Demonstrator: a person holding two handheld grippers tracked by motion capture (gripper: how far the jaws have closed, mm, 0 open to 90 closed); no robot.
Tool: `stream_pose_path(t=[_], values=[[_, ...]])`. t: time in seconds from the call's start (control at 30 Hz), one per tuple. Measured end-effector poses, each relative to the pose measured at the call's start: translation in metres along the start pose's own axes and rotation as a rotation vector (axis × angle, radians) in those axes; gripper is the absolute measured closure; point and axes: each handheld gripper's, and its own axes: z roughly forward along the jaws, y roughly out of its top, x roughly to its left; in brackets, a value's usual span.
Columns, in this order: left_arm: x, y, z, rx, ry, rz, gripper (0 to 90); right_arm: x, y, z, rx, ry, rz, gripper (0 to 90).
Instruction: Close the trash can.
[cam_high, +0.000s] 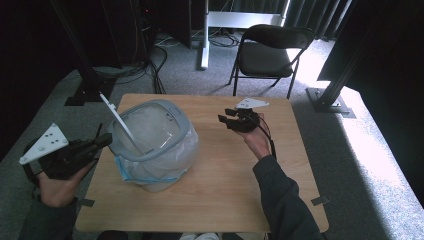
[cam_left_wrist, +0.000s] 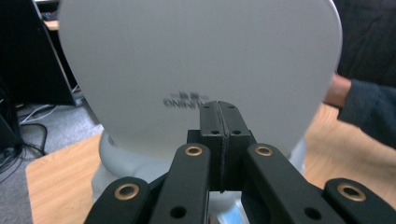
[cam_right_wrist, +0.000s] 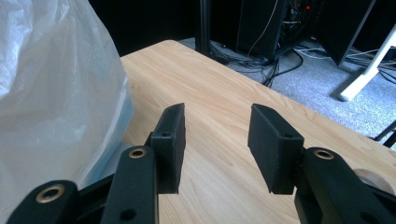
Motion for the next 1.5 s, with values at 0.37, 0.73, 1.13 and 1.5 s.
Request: stream_pose_path(t=[0.37, 0.73, 1.13, 1.5], values=[[0.006, 0.019, 0.026, -0.007, -0.023, 0.022, 90.0, 0.006, 0.002, -0.002, -0.013, 0.019, -0.007, 56.4], [0.005, 0.031, 0.083, 0.180, -0.037, 0.081, 90.0, 0.025, 0.023, 0.000, -0.048, 0.105, -0.036, 74.4], [-0.002, 0.031, 0.104, 0.278, -0.011, 0.107, 90.0, 0.090, 0.086, 0.014, -0.115, 0.251, -0.151, 85.2], [-0.001, 0.028, 0.106, 0.287, -0.008, 0.097, 90.0, 0.118, 0.104, 0.029, -0.098, 0.321, -0.198, 89.6]])
